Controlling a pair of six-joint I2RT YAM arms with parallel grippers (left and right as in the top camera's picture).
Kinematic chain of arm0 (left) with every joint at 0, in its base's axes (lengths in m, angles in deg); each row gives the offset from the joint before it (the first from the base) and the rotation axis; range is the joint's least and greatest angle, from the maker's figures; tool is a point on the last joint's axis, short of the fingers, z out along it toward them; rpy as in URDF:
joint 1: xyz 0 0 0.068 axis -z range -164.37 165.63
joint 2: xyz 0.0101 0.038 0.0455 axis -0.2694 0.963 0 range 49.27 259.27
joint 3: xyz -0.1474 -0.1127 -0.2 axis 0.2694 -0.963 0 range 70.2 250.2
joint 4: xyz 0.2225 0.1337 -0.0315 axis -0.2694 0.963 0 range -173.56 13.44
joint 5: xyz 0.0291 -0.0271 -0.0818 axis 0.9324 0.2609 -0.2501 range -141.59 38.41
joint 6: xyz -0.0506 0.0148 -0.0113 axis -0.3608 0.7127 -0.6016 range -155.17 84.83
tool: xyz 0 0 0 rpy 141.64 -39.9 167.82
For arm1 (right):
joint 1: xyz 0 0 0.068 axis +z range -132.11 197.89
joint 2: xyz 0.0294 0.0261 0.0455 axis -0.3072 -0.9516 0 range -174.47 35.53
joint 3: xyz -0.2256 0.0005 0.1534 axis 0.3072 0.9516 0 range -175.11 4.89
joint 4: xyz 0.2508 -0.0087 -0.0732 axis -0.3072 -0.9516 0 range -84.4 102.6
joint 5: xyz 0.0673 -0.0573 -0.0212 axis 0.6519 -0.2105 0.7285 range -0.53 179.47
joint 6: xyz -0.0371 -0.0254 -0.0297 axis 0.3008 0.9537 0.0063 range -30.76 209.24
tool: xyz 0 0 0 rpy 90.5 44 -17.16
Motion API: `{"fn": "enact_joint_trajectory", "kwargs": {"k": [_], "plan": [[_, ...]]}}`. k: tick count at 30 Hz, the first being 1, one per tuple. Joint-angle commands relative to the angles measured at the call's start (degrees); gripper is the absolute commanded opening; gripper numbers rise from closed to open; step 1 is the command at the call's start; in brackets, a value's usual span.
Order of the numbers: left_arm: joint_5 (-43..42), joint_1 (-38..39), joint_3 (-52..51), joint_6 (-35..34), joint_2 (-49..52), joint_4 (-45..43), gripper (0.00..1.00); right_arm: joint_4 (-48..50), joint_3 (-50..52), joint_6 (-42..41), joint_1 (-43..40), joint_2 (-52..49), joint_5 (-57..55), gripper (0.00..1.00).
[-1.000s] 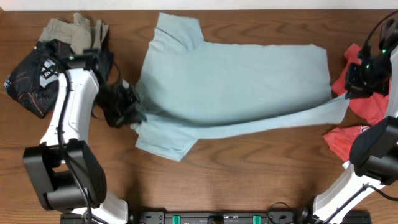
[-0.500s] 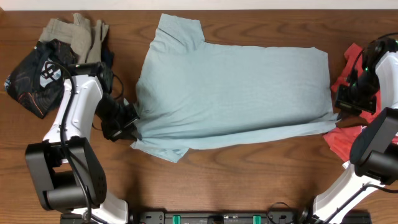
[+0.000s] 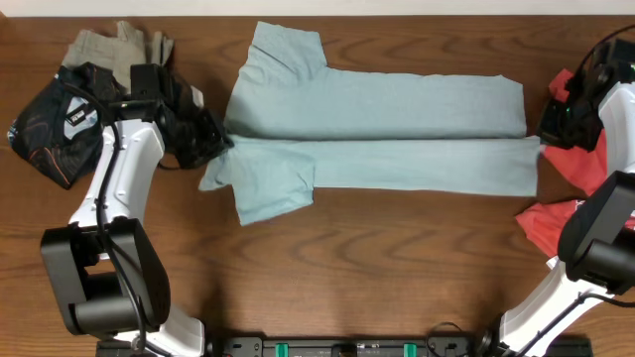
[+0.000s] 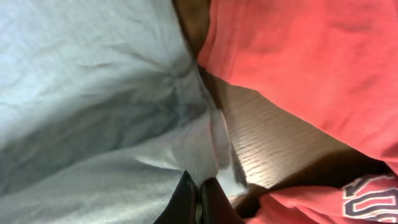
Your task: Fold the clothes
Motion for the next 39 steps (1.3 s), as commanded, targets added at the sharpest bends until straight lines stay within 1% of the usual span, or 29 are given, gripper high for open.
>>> {"fn": "enact_joint_trajectory", "kwargs": {"k": [1,7,11,12,13,14,15,16,17,18,20,26,31,39], "plan": [[-0.9,0.5,0.2,-1.9,0.9,-2.0,0.06,0.3,0.1,-0.7,0.7,-0.1,1.5,0.01],[0.3,2.4,0.2,-1.9,3.1,-6.5,0.07,2.9,1.3,-0.7,1.8,-0.1,1.3,0.01],[6.5,3.1,0.2,-1.9,3.7,-7.1,0.07,6.0,2.6,-0.7,2.2,-0.1,1.3,0.01],[8.3,3.1,0.2,-1.9,3.7,-7.2,0.07,7.4,3.1,-0.7,2.3,-0.1,1.5,0.04],[9.6,3.1,0.2,-1.9,3.7,-7.2,0.07,8.7,3.7,-0.7,2.4,-0.1,1.5,0.11],[10.4,3.1,0.2,-1.9,3.7,-7.4,0.11,10.1,4.3,-0.7,2.6,-0.1,1.6,0.29],[10.9,3.1,0.2,-1.9,3.7,-7.5,0.25,11.3,5.0,-0.7,2.8,-0.1,1.6,0.43],[11.4,3.1,0.2,-1.9,3.7,-7.6,0.36,12.1,5.5,-0.7,2.9,-0.1,1.5,0.54],[11.4,3.1,0.2,-1.9,3.7,-7.6,0.46,12.8,6.2,-0.7,3.1,-0.1,1.5,0.56],[11.2,3.1,0.2,-1.9,3.7,-7.2,0.53,13.1,7.0,-0.7,3.1,-0.1,1.4,0.56],[10.6,3.1,0.2,-2.0,3.7,-5.6,0.57,13.2,8.4,-0.7,3.1,-0.1,1.4,0.56],[10.5,4.8,-0.2,-1.7,3.7,3.1,0.56,13.0,14.6,-0.7,3.1,-0.1,-2.2,0.56],[10.9,8.1,-2.8,0.9,3.7,4.7,0.57,14.4,19.9,-0.7,3.1,-0.1,-6.7,0.56],[21.5,12.9,-8.9,0.8,3.7,3.9,0.58,16.2,23.3,-0.7,3.0,-0.1,-7.1,0.55]]}}
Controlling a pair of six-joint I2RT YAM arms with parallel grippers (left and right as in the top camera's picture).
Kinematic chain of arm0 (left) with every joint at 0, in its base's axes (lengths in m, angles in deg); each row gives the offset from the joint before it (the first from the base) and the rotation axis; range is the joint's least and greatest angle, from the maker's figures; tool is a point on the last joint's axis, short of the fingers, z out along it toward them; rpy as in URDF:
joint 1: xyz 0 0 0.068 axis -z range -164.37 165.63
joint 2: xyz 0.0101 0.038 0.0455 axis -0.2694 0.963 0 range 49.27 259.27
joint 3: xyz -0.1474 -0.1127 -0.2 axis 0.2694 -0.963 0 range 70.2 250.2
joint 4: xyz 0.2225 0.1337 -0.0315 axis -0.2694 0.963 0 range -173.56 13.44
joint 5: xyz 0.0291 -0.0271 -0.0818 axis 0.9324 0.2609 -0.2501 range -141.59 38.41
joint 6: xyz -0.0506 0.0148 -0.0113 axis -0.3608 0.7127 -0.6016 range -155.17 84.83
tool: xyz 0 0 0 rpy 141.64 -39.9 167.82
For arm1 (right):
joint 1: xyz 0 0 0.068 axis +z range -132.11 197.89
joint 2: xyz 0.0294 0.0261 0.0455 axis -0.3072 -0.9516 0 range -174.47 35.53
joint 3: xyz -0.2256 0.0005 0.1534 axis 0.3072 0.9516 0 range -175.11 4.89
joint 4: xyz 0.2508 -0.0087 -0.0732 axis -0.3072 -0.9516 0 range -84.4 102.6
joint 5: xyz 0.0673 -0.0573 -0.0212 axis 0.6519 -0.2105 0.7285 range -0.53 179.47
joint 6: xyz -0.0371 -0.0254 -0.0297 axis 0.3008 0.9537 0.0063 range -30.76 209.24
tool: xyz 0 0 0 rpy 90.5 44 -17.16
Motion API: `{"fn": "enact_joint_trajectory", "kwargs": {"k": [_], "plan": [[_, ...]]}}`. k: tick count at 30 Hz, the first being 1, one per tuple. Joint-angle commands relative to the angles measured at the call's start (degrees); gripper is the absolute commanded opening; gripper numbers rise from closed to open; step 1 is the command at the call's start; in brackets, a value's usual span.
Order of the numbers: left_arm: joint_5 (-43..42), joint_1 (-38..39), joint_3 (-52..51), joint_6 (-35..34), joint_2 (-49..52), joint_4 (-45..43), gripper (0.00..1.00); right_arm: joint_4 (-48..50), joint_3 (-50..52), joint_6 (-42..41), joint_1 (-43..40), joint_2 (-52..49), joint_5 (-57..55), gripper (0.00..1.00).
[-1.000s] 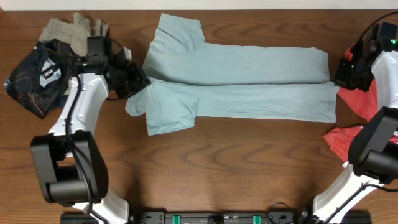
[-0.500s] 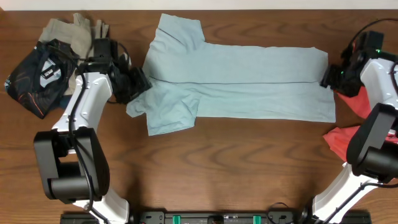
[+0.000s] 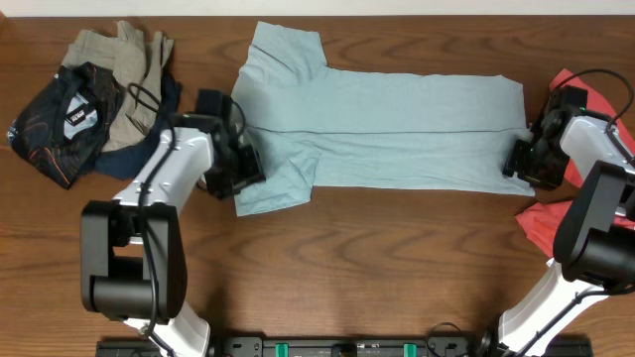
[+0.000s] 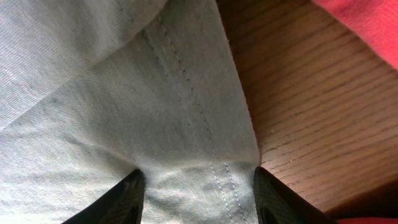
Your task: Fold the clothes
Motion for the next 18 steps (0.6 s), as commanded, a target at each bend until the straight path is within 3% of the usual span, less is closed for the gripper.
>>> {"fn": "enact_joint_trajectory", "kwargs": {"k": [1,18], "plan": [[6.4,0.9,-1.7,1.0,0.3,-0.3,0.59,0.3,1.6,-0.3,0.5,-0.2,-2.0,0.55],[9.3,1.0,-5.3,0.7,0.5,-1.7,0.59,0.4,1.6,-0.3,0.5,-0.2,-2.1,0.56]]}}
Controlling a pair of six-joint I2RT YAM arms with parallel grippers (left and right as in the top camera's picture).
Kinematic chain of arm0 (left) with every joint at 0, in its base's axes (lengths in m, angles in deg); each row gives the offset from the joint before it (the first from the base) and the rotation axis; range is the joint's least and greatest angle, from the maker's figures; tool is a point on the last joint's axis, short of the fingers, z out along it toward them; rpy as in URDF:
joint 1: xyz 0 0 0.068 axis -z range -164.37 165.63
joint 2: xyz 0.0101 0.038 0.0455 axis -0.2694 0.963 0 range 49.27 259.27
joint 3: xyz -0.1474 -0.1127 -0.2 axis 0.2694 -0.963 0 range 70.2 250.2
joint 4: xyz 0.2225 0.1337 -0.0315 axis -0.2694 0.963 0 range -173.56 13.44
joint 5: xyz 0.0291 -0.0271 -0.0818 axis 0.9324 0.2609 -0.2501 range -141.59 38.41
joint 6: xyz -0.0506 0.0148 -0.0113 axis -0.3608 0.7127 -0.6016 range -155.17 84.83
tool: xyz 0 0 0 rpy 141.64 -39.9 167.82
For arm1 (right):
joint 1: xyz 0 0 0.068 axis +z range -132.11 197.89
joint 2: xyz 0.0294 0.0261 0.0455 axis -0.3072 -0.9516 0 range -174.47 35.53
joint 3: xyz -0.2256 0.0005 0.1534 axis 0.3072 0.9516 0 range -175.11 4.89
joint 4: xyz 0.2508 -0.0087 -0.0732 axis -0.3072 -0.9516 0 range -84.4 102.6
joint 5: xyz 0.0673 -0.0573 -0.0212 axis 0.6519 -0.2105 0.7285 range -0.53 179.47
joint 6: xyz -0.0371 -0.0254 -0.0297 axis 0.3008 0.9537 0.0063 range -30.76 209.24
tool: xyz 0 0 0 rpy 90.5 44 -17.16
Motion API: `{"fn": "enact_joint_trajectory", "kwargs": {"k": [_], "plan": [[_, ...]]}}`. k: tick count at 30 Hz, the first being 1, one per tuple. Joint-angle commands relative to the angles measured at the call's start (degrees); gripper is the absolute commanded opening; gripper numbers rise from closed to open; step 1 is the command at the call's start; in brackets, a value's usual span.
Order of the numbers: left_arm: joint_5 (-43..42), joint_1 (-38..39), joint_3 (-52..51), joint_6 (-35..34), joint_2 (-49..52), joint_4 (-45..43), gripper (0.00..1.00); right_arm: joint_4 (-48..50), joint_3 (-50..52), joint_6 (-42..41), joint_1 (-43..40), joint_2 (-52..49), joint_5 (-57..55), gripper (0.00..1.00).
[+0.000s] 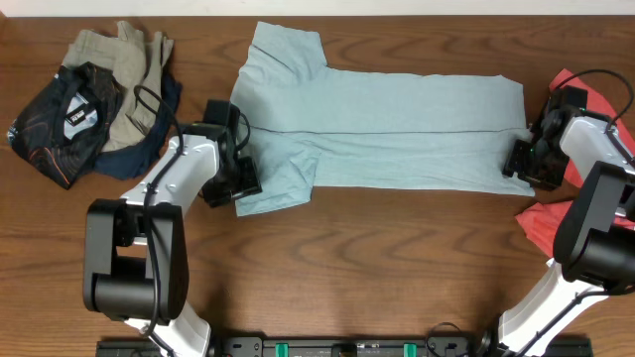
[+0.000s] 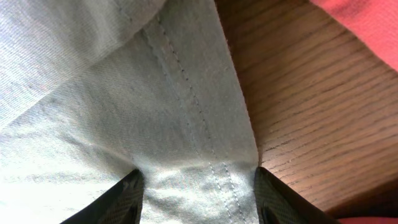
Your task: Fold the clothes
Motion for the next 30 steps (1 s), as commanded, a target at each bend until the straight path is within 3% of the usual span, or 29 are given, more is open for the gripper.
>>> {"fn": "enact_joint_trajectory", "kwargs": {"k": [1,3,7,13,16,20,21,22,23,24,26,30], "plan": [[1.1,0.1,-2.7,0.3,0.6,-0.9,0.59,0.3,1.4,-0.3,0.5,-0.3,-1.9,0.56],[1.1,0.1,-3.6,0.1,0.7,-1.6,0.50,0.3,1.4,-0.3,0.5,-0.3,-1.9,0.56],[-3.3,0.1,-3.7,0.1,0.6,-2.3,0.06,0.3,1.4,-0.3,0.5,-0.3,-1.9,0.56],[-21.4,-0.5,1.2,3.0,0.1,-6.4,0.06,0.2,1.4,-0.3,0.5,-0.3,-1.9,0.56],[-26.6,-2.4,6.5,2.6,-0.2,-10.4,0.06,0.2,1.4,-0.3,0.5,-0.3,-1.9,0.56],[-27.1,-6.2,13.5,-5.6,-0.2,-18.2,0.06,0.0,1.4,-0.3,0.5,-0.3,-1.9,0.56],[-27.1,-7.0,14.5,-7.1,-0.2,-20.3,0.09,-0.1,1.4,-0.3,0.5,-0.3,-1.9,0.56],[-27.0,-7.7,15.3,-8.2,-0.2,-22.4,0.34,-0.1,1.4,-0.3,0.5,-0.3,-1.9,0.56],[-27.0,-8.2,15.6,-9.2,-0.2,-24.5,0.53,-0.1,1.4,-0.3,0.5,-0.3,-1.9,0.56],[-27.0,-8.5,15.6,-10.2,-0.2,-24.9,0.62,-0.1,1.4,-0.3,0.5,-0.3,-1.9,0.56],[-27.0,-8.5,15.5,-10.6,-0.2,-23.4,0.67,-0.1,1.4,-0.3,0.5,-0.3,-1.9,0.57],[-24.5,-8.1,14.3,-5.9,-0.2,-14.4,0.68,0.0,1.4,-0.3,0.5,-0.3,-1.9,0.57]]}}
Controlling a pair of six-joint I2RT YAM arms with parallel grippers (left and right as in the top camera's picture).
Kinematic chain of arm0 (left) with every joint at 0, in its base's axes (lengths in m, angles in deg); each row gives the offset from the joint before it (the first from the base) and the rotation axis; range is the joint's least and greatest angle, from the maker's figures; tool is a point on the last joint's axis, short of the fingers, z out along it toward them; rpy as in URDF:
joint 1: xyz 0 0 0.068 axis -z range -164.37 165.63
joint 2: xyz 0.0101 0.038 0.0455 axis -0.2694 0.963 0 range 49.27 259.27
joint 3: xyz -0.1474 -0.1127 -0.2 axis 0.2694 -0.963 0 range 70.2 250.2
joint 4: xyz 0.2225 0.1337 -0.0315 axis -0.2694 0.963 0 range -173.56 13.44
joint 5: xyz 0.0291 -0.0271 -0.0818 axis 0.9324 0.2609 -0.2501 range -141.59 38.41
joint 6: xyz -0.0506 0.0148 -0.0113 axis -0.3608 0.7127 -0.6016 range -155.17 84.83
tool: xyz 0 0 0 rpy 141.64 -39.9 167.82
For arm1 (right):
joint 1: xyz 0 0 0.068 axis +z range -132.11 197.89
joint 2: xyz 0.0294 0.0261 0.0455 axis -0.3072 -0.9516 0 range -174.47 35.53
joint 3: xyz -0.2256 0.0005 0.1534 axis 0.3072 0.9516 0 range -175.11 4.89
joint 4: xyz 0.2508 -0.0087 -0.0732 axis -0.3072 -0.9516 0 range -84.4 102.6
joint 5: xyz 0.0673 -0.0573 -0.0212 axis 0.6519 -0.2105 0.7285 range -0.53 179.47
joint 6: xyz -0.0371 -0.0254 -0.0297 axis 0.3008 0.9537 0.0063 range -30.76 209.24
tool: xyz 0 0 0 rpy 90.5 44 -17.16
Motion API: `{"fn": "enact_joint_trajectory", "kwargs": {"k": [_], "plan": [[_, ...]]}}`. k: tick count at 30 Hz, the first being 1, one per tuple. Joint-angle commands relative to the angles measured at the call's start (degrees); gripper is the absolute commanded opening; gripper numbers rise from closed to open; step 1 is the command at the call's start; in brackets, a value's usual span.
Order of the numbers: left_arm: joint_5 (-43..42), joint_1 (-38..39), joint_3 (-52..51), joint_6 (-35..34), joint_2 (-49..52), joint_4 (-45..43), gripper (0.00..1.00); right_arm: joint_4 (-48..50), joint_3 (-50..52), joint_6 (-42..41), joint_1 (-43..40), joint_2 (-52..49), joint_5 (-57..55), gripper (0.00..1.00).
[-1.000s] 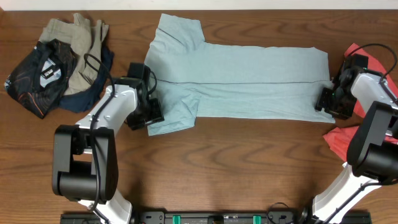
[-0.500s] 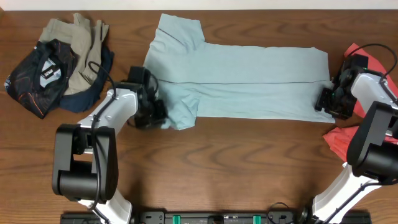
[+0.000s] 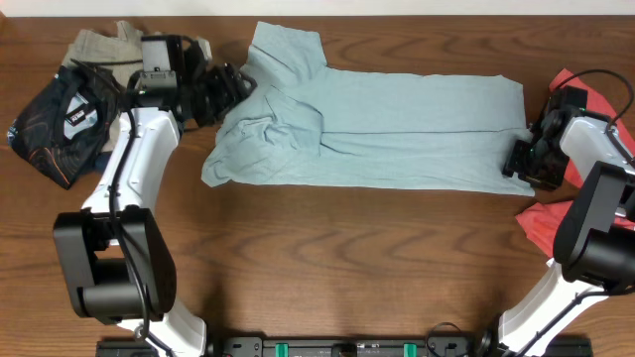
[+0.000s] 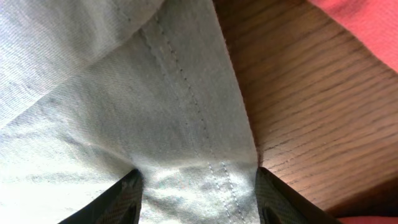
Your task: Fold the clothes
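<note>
A light blue T-shirt [image 3: 397, 129] lies sideways on the table, collar to the left, hem to the right. Its lower sleeve [image 3: 278, 124] now lies bunched on top of the body. My left gripper [image 3: 226, 89] is at the shirt's upper left edge by the collar, shut on the sleeve cloth. My right gripper [image 3: 524, 159] rests on the hem's near corner. In the right wrist view the stitched hem [image 4: 199, 124] fills the gap of this gripper [image 4: 199, 199], which is open with its fingers [image 4: 127, 196] spread wide on the cloth.
A pile of other clothes, a dark printed garment [image 3: 55, 119] and a khaki one [image 3: 109, 45], lies at the back left behind my left arm. A red garment [image 3: 556, 223] lies at the right edge beside my right gripper. Bare wood [image 4: 298, 106] borders the hem.
My left gripper was at the lower sleeve near the table's front; now it is up by the collar, and that sleeve lies folded over the body. The right gripper has not moved.
First my left gripper sat at the shirt's left edge and my right was shut on the hem by the red garment. Then the right stood open on the hem's near corner and the left was at the lower sleeve. Now that sleeve lies over the body.
</note>
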Motion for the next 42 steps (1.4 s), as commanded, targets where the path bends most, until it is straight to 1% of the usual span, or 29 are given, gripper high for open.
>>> {"fn": "enact_joint_trajectory", "kwargs": {"k": [1,5,6,9,11,17,21,26,27,29,31,33,34,35,37,40,42], "plan": [[4.2,0.6,-1.4,2.0,0.0,6.5,0.68,0.0,1.4,-0.3,0.5,-0.4,-1.7,0.57],[20.4,0.5,-2.1,2.0,0.0,17.6,0.69,0.4,1.4,-0.3,0.5,-0.4,-1.7,0.58],[24.2,0.5,-2.4,2.0,0.0,19.2,0.69,0.6,1.3,-0.3,0.5,-0.4,-1.7,0.58],[31.7,0.5,-3.2,2.0,0.0,20.8,0.69,0.9,1.3,-0.3,0.5,-0.4,-1.7,0.58],[33.2,0.5,-3.9,2.0,0.1,19.8,0.70,0.9,1.3,-0.3,0.5,-0.4,-1.7,0.58],[33.3,0.5,-8.2,2.0,0.4,13.1,0.72,0.7,1.3,-0.3,0.5,-0.4,-1.7,0.58],[33.3,0.5,-10.9,2.0,1.6,11.0,0.73,0.2,1.3,-0.3,0.5,-0.4,-1.7,0.59],[33.3,0.5,-11.5,2.0,4.9,10.1,0.72,0.3,1.3,-0.3,0.5,-0.4,-1.7,0.59],[33.3,0.5,-11.5,2.0,5.7,10.0,0.70,0.4,1.3,-0.3,0.5,-0.4,-1.7,0.59],[33.3,0.5,-11.5,2.0,7.3,10.2,0.45,0.5,1.3,-0.3,0.5,-0.4,-1.7,0.58],[33.3,0.5,-11.5,2.0,8.3,11.4,0.25,0.4,1.3,0.3,0.4,-0.4,-2.2,0.56],[33.3,0.5,-11.5,2.0,8.4,13.2,0.12,0.2,1.3,0.3,0.4,-0.4,-3.4,0.52],[33.4,0.5,-11.5,2.1,8.4,14.3,0.07,0.0,1.3,0.3,0.4,-0.4,-3.7,0.47],[33.3,0.4,-11.5,2.0,8.3,16.1,0.06,-0.5,1.3,0.3,0.4,-0.4,-3.9,0.42],[33.3,0.1,-11.5,2.0,8.3,19.5,0.06,-1.8,1.3,0.3,0.3,-0.4,-3.9,0.39],[33.4,-0.6,-11.5,2.0,8.3,27.1,0.06,-5.7,1.3,0.3,0.0,-0.4,-4.4,0.36],[33.4,-1.2,-11.5,2.0,8.3,31.2,0.06,-8.9,1.3,0.0,-0.4,-0.4,-5.0,0.32]]}}
